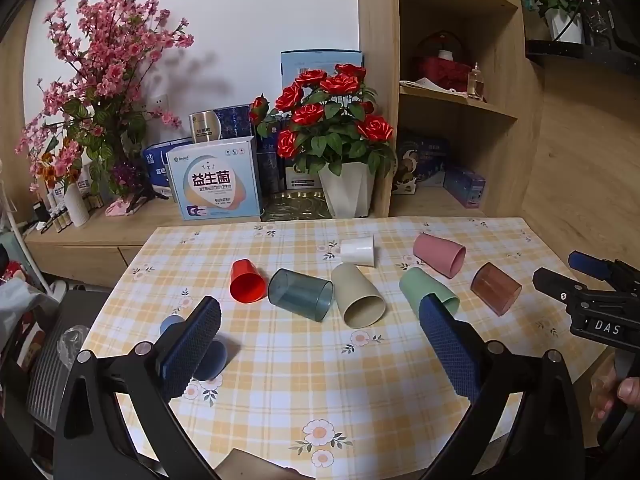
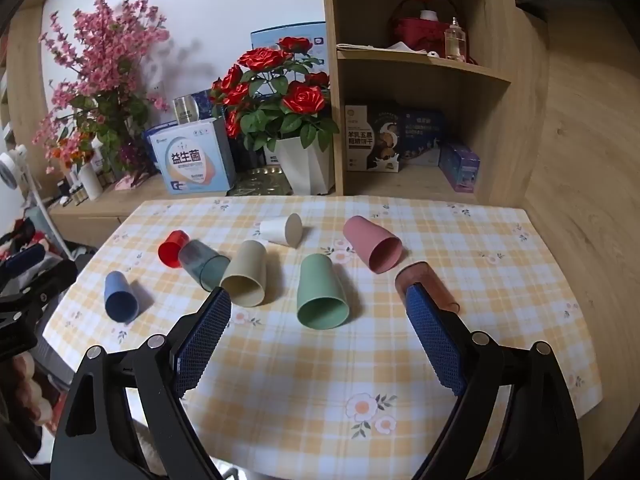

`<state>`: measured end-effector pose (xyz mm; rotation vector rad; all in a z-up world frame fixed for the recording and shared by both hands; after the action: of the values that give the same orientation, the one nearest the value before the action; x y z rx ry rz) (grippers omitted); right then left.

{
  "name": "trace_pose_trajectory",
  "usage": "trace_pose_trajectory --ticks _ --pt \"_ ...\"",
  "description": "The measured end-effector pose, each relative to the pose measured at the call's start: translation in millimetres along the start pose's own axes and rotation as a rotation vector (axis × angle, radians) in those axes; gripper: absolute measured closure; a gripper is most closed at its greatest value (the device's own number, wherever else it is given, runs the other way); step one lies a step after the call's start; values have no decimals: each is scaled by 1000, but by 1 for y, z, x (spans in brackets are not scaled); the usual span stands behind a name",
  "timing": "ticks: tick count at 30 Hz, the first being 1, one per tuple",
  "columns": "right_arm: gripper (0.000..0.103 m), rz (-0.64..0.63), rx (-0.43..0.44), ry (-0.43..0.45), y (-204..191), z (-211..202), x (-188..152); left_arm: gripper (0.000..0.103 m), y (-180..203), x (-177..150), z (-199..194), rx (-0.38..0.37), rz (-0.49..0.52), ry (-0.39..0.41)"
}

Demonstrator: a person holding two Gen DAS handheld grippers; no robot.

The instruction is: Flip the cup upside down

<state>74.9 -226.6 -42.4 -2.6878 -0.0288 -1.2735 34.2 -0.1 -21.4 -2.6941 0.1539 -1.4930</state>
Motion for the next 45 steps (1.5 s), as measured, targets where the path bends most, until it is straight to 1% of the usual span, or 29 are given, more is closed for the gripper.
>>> trace_pose_trajectory --ticks 3,15,17,45 --pt "17 -6 -1 14 0 -1 0 6 0 0 0 3 2 0" --pt "17 3 -5 15 2 3 1 6 -4 -9 6 18 0 1" --pt "17 5 -6 17 3 2 1 6 -5 -3 2 14 -2 -2" --pt "17 9 -14 16 6 5 4 6 -6 -3 2 14 2 -4"
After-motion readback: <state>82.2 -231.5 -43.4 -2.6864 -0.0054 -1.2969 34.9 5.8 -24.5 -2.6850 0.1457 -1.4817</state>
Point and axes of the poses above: each gripper's, at about its wrist camera, not at the fingertips, and z roughly the way its jaws point, y to its right, x to its top, the point moved 4 cm from there along z, roughly the way its jaws point, and after that the axes turned 5 degrees about z, right-handed, at the moved point
